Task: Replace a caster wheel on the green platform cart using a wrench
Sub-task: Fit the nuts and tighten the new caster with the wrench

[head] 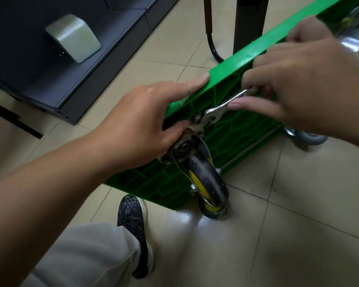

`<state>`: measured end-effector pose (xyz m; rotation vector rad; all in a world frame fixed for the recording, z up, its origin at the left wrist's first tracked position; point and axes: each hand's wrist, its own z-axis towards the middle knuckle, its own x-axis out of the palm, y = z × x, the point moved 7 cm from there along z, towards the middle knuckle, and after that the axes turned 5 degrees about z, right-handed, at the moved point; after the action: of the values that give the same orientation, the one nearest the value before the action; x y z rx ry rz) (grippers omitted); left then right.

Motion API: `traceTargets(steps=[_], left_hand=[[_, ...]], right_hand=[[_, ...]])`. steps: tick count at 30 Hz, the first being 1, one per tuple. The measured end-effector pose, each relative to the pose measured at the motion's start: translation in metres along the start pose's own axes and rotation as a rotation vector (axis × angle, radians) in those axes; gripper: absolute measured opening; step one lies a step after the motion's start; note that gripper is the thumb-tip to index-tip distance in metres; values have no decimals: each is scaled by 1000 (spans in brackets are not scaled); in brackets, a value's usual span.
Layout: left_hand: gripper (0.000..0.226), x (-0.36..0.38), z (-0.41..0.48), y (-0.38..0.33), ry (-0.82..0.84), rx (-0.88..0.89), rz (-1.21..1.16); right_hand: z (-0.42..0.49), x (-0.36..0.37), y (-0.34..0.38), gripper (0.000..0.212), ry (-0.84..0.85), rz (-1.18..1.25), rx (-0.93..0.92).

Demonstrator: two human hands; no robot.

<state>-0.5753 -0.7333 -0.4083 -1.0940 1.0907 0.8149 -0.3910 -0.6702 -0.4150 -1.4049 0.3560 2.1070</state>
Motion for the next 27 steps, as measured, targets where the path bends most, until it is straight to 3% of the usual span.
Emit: traceTargets(steps=[11, 17, 21, 27], left_hand=[[75, 1, 0, 2, -7, -17, 14], [74, 1, -1, 2, -16, -16, 23], [74, 1, -1, 2, -18, -17, 12], [74, 2, 0, 3, -10, -14, 11]], right_hand=[[9, 4, 27, 62, 39, -161, -45], [10, -11, 6, 61, -13, -90, 52], [15, -11, 9, 44, -12, -100, 28], [20, -10, 5, 50, 2, -69, -11]])
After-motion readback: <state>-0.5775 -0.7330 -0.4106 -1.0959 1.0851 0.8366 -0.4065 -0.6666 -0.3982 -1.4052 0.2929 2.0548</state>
